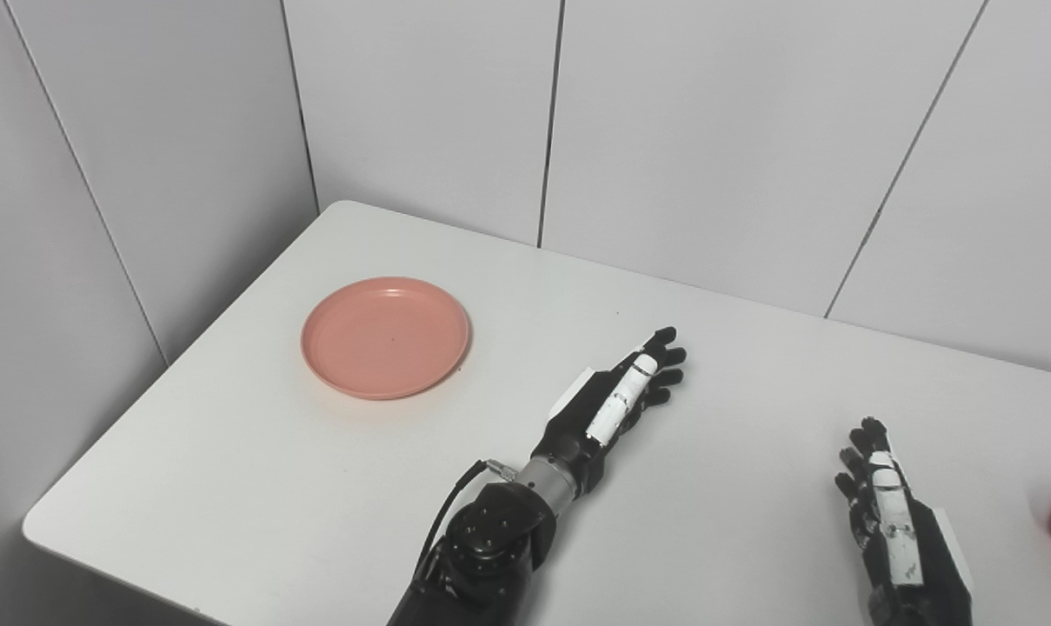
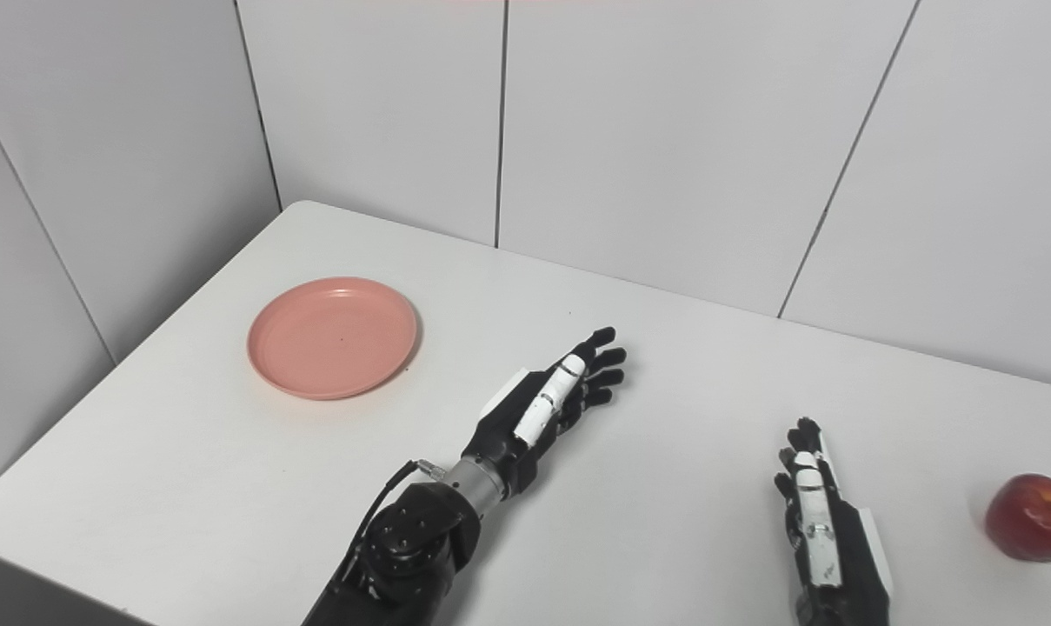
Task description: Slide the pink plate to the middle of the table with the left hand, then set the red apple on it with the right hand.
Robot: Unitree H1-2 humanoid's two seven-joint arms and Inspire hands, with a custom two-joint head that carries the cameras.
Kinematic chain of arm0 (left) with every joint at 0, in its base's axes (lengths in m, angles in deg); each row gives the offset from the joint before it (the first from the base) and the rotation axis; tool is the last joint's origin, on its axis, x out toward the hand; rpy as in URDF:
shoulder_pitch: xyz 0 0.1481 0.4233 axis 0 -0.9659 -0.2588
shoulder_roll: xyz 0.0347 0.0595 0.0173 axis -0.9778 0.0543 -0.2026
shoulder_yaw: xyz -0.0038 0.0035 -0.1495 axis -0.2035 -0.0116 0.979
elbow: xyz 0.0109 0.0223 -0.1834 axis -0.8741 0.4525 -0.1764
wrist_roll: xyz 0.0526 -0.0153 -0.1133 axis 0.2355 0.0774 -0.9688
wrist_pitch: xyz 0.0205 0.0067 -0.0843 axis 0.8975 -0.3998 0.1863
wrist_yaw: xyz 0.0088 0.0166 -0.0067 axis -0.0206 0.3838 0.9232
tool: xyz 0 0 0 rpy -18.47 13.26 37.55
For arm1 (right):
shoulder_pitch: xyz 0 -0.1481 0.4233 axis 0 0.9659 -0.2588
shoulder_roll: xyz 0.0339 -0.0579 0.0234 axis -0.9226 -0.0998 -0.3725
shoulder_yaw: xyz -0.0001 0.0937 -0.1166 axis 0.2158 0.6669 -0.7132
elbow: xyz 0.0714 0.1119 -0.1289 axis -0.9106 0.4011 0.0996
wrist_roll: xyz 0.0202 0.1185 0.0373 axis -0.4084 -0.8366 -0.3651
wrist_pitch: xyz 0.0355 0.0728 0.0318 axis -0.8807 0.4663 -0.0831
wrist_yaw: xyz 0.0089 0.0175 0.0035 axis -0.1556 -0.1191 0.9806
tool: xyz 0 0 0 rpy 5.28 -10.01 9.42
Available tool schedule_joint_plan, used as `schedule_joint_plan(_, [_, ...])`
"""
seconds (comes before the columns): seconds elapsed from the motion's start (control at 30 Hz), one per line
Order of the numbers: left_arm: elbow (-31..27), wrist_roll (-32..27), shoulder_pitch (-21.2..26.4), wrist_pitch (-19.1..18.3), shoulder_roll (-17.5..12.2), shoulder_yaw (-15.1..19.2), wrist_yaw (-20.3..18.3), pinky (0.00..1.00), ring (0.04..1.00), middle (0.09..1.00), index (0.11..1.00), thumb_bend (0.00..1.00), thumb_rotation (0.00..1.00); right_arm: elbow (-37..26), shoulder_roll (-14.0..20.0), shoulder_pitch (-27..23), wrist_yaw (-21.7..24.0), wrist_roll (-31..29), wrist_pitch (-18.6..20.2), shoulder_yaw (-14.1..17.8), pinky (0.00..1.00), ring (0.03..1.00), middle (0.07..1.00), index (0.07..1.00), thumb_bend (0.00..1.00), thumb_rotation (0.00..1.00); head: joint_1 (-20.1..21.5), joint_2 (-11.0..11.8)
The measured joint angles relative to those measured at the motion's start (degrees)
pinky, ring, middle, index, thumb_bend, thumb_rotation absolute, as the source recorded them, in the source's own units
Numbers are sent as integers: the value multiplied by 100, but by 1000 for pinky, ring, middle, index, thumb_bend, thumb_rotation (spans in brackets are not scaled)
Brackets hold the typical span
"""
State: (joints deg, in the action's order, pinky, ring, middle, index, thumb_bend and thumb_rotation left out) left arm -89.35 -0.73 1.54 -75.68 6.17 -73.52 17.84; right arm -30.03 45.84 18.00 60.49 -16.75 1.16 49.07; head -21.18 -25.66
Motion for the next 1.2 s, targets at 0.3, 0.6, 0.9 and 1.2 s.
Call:
schedule_joint_plan(0.3, [-202,-182,351,-102,-295,244,-84,918,917,930,909,417,1000,-5,4,-1,1,-1,1,7,1000,1000,1000,1000,52,1000,-123,18])
schedule_joint_plan(0.6, [-386,-250,678,-216,-493,681,-5,900,912,917,894,407,1000,-43,4,-1,0,-14,3,25,1000,1000,1000,1000,32,1000,-185,62])
schedule_joint_plan(0.9, [-374,-346,876,-214,-754,1243,170,898,908,915,894,420,1000,-108,4,-2,-1,-32,6,34,1000,1000,1000,1000,24,1000,-238,97])
schedule_joint_plan(1.2, [-397,-559,1005,-214,-1053,1722,389,916,920,927,907,416,1000,-152,2,-1,-1,-37,69,29,1000,1000,1000,1000,17,1000,-282,114])
